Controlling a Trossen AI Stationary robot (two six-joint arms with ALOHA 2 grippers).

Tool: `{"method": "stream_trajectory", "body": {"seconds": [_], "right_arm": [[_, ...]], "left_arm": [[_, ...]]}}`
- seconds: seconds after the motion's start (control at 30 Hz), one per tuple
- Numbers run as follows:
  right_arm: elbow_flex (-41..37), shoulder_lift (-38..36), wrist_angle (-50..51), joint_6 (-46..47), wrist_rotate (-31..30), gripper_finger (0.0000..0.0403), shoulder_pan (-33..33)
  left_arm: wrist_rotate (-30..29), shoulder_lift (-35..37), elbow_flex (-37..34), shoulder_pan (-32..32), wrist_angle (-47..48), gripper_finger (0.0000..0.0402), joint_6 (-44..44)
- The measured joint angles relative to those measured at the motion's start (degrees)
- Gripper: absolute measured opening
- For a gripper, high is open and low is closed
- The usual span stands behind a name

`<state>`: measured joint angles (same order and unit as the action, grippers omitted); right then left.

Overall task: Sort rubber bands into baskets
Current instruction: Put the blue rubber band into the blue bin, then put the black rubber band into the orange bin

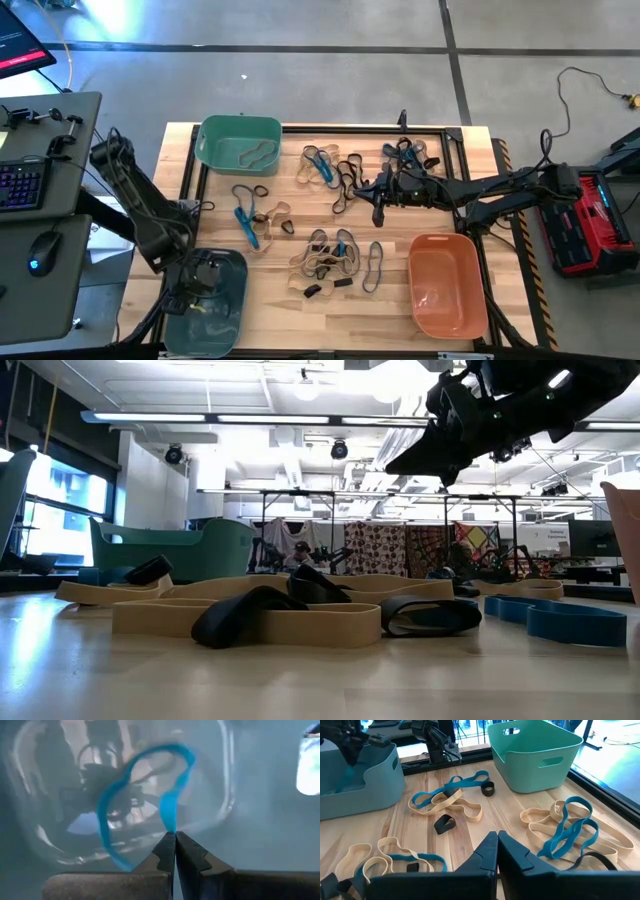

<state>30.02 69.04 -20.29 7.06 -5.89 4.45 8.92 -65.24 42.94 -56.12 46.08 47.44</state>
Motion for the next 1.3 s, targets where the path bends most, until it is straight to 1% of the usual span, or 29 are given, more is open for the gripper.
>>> {"method": "stream_trajectory", "body": {"seconds": [0.17,0.27,0.47,0.57,0.7,0.87,1.0,1.1,1.17,1.3], "right_arm": [[0.00,0.00,0.00,0.29,0.00,0.0000,0.00],[0.00,0.00,0.04,0.43,0.02,0.0000,-0.01],[0.00,0.00,0.09,0.43,0.02,0.0000,-0.02],[0.00,0.00,0.15,0.43,0.02,0.0000,-0.01],[0.00,0.00,0.15,0.43,0.02,0.0000,-0.01],[0.00,0.00,0.14,0.38,0.02,0.0000,-0.01],[0.00,0.00,0.13,-0.59,0.04,0.0000,0.00],[0.00,0.02,0.13,-0.64,0.02,0.0000,0.00],[0.00,0.00,0.13,-0.64,0.03,0.0000,-0.02],[0.00,0.00,0.13,-0.94,0.05,0.0000,0.00]], "left_arm": [[-0.97,-3.70,0.00,0.76,-1.56,0.0000,-3.85],[-1.00,-6.42,0.00,0.98,-4.02,0.0000,-5.70],[-0.72,-10.31,0.00,1.01,-5.68,0.0010,-5.42],[-0.67,-10.83,0.00,1.01,-5.68,0.0028,-4.02],[-1.13,-10.77,0.70,1.03,-5.01,0.0062,-2.67],[-3.04,-10.77,3.55,1.94,-1.13,0.0103,-2.54],[-3.73,-10.74,6.00,3.66,0.79,0.0122,-4.20],[-4.02,-10.70,6.69,5.27,0.71,0.0122,-4.53],[-4.04,-10.50,6.69,6.39,0.96,0.0115,-4.67],[-4.29,-8.33,6.67,8.95,1.01,0.0076,-6.90]]}}
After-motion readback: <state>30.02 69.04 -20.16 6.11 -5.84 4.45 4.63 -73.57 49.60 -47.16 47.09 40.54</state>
